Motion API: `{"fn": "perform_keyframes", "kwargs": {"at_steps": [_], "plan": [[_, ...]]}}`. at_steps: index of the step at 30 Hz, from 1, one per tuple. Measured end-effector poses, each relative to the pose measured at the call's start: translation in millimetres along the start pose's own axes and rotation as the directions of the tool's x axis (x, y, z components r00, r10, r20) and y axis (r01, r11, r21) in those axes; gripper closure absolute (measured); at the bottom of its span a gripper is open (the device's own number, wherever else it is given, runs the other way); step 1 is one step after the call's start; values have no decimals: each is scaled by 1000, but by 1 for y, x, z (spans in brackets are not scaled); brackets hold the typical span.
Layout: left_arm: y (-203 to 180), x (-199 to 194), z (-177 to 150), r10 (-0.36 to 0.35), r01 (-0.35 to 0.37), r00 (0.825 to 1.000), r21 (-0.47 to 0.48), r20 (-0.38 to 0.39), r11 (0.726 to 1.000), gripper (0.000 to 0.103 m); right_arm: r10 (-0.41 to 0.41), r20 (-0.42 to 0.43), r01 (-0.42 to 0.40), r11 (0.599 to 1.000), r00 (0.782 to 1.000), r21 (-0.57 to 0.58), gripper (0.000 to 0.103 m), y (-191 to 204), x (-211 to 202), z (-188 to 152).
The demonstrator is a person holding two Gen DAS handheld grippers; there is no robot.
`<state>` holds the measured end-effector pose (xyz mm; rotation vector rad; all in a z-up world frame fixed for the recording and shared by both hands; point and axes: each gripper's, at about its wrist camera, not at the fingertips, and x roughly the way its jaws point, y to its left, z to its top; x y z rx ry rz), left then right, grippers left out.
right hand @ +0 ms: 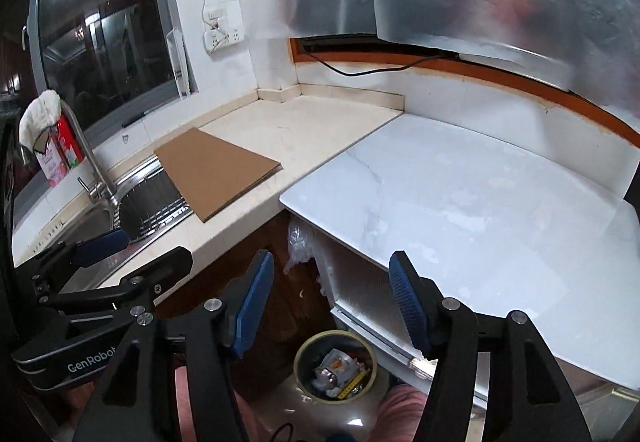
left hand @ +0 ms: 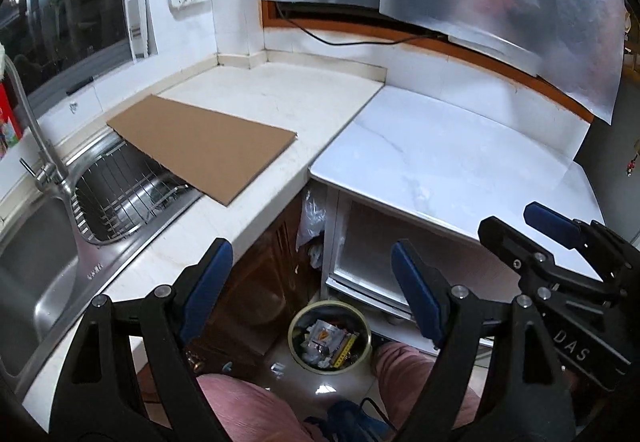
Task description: Collect trash
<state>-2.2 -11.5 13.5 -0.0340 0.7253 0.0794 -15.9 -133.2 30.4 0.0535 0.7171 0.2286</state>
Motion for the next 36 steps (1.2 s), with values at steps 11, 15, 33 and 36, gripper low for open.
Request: {"fn": "perform_keyframes", "kwargs": {"at_steps": [11, 15, 33, 36], "plan": [[-4, -4, 6, 17, -17, 1000, 5, 11, 1000, 24, -15, 21, 15, 1000, 1000, 6, 42, 1, -3, 5], [-6, -4, 7, 18, -18, 1000, 6, 10, 1000, 24, -22, 21, 22, 1000, 1000, 11, 42, -2, -3, 4], [-8, -12, 10, 25, -26, 999, 25, 39, 999, 24, -30, 57, 29, 999, 998, 19, 42, -9, -13, 7], [-7, -12, 10, 22, -23, 999, 23, 39, 999, 24, -28, 61, 27, 1000, 998, 16, 42, -10, -14, 7]]}}
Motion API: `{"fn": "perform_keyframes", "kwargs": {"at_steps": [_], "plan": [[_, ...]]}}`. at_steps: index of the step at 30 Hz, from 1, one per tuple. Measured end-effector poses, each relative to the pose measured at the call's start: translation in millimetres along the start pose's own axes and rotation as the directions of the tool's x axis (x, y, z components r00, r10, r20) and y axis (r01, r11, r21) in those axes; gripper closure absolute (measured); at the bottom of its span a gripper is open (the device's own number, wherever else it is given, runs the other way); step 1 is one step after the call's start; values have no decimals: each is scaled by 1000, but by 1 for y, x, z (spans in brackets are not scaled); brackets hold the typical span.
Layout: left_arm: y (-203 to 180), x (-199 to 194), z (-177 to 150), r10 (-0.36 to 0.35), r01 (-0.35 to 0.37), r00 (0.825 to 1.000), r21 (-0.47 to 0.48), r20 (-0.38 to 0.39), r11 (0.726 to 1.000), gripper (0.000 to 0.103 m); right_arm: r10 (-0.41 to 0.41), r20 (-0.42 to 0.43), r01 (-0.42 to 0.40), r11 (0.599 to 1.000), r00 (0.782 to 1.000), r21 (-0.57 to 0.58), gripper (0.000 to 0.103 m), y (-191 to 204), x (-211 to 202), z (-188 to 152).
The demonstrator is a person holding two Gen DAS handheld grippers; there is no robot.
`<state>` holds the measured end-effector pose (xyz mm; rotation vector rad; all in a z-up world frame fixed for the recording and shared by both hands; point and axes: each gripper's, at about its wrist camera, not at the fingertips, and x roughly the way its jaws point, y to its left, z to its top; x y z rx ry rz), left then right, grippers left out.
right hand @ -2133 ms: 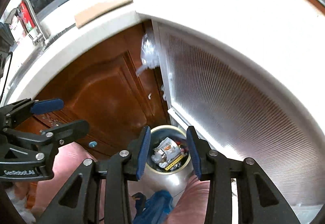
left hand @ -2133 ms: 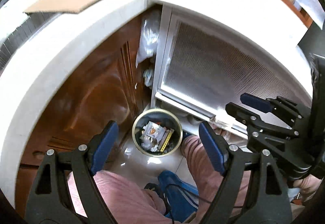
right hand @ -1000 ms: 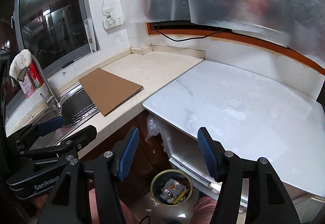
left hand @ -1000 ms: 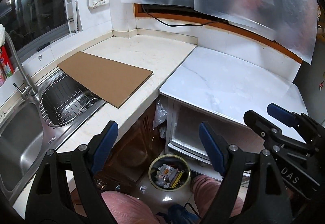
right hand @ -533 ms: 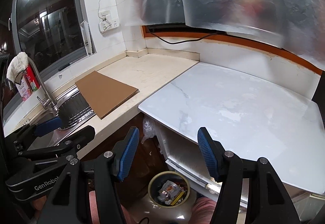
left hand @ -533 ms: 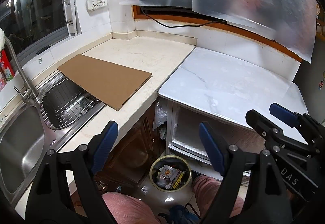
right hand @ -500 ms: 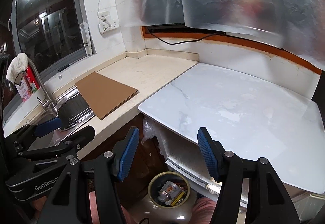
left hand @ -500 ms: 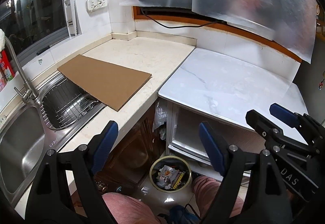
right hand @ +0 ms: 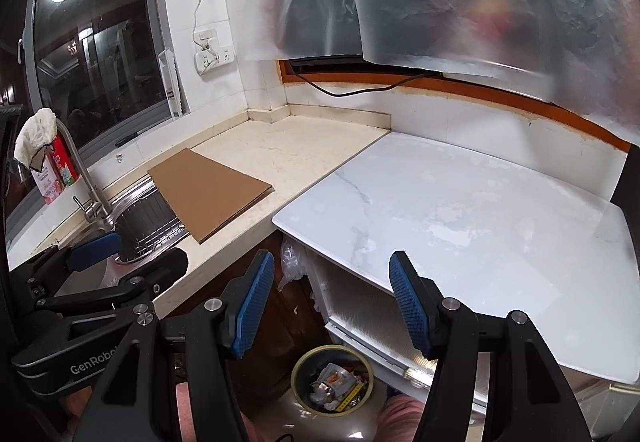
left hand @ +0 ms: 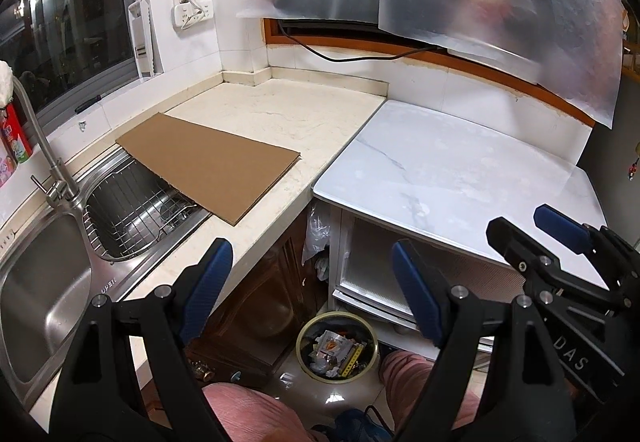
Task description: Collect trash
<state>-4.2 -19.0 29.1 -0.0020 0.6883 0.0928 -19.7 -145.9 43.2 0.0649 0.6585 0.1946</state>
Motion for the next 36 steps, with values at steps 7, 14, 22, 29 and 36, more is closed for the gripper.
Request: {"fn": "perform_keyframes", "kwargs": {"at_steps": [7, 14, 22, 29, 36], "plan": [[-1, 0, 0, 5, -5, 1000, 1, 1, 1000, 24, 4, -1, -4, 1000, 1000, -2, 42, -2, 0, 0], [-3, 0, -1, 14, -14, 1000, -4, 1, 1000, 24, 2, -1, -2, 1000, 1000, -2, 42, -2, 1, -1], [-5, 1, -2, 20, -20, 1000, -5, -1, 1000, 24, 4, -3, -4, 1000, 1000, -4, 42, -3, 2, 0], [-6, 1, -2, 22, -22, 1000, -6, -5, 1000, 25, 4, -4, -4, 1000, 1000, -4, 42, -3, 2, -1], [-2, 2, -4, 13, -13, 1000, -8, -15, 1000, 25, 3, -4, -4, 1000, 1000, -4, 42, -3, 1, -1]]}}
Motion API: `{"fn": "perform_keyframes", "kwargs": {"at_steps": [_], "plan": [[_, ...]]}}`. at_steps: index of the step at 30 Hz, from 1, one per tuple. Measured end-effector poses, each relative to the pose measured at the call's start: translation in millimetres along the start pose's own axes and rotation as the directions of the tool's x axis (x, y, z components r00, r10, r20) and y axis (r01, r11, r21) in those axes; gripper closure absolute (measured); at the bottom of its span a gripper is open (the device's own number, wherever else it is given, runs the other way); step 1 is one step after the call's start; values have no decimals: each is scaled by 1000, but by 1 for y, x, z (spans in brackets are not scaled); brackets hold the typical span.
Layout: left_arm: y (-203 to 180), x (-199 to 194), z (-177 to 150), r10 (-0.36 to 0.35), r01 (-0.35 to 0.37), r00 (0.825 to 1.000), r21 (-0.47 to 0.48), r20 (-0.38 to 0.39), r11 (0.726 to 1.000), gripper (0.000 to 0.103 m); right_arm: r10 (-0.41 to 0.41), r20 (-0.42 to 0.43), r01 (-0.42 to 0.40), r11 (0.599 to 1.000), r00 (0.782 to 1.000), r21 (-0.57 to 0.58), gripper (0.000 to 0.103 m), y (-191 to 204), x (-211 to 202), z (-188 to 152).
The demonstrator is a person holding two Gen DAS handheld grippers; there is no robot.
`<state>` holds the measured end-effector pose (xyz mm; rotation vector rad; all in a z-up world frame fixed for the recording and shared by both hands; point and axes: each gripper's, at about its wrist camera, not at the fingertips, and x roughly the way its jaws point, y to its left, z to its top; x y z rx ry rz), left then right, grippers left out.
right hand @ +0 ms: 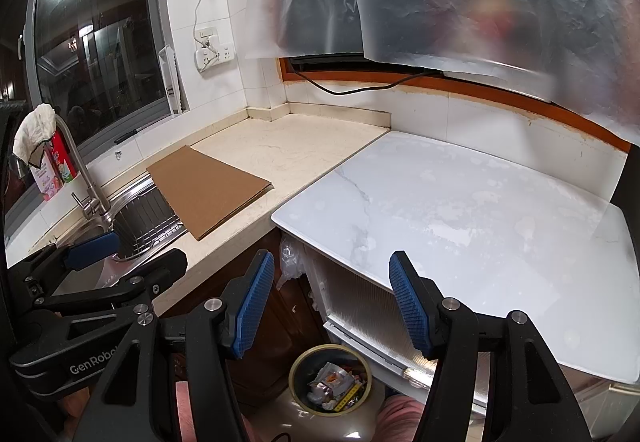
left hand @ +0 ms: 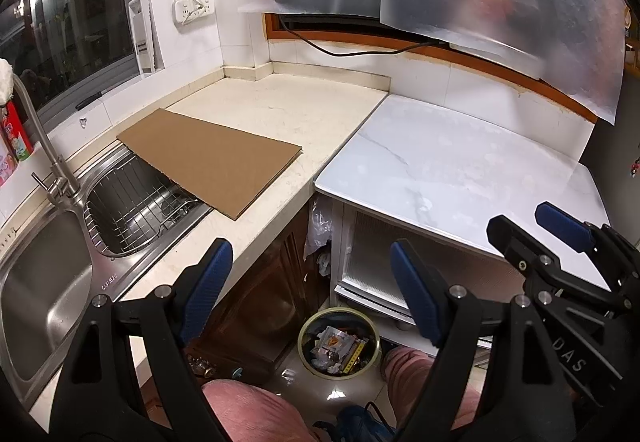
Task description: Collect trash
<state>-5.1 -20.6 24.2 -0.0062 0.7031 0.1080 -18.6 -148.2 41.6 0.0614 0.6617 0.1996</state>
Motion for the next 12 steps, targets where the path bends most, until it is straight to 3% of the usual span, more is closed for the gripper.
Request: {"fn": "perform_keyframes", "kwargs": {"at_steps": [12], "plan": [[2, 0, 0, 4, -4, 1000, 12, 0, 1000, 25, -3, 1, 3, 1000, 1000, 0, 42, 2, -1, 0]]}}
